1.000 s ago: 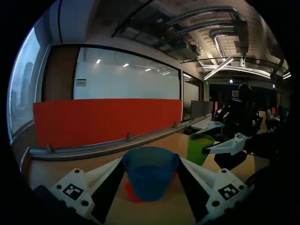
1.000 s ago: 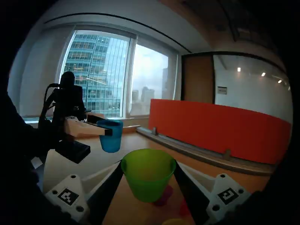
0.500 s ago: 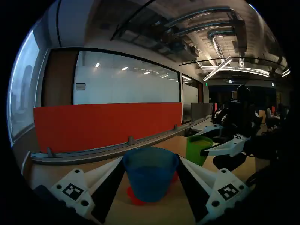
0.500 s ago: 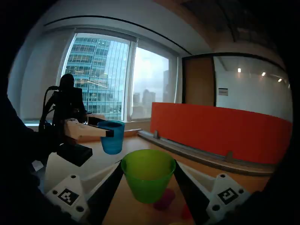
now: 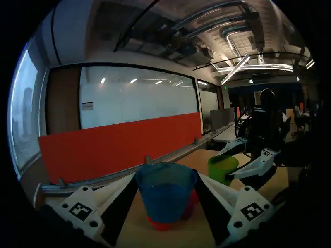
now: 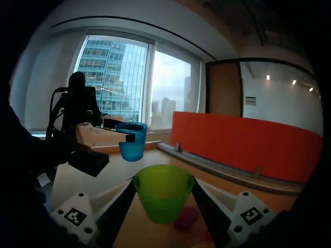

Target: Pour water

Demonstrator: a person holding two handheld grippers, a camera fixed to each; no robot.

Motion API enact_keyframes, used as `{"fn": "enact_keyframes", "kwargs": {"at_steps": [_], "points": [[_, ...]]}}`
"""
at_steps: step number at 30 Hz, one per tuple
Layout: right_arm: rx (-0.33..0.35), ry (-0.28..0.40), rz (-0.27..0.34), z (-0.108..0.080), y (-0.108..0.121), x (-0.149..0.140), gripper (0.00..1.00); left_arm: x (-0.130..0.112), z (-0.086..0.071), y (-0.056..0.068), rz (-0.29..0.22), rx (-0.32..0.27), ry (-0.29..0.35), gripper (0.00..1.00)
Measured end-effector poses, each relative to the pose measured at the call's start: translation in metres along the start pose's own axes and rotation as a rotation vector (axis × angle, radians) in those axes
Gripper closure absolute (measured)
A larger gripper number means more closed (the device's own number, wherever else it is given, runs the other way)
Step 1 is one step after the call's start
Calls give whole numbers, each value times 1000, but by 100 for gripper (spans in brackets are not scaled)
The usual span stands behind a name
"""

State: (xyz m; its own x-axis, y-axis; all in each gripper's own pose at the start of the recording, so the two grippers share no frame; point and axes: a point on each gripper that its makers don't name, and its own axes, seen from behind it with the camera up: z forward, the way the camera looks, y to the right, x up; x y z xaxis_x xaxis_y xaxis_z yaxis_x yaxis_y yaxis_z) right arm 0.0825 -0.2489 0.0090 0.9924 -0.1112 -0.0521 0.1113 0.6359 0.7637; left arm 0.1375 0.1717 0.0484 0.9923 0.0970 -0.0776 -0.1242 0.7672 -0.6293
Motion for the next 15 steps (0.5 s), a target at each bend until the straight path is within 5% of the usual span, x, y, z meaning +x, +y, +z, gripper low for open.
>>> {"fn": "enact_keyframes", "kwargs": {"at_steps": [15], "points": [[47,-2,3,1,-19,-6,7,34,1,3,185,17,-4,11]]}}
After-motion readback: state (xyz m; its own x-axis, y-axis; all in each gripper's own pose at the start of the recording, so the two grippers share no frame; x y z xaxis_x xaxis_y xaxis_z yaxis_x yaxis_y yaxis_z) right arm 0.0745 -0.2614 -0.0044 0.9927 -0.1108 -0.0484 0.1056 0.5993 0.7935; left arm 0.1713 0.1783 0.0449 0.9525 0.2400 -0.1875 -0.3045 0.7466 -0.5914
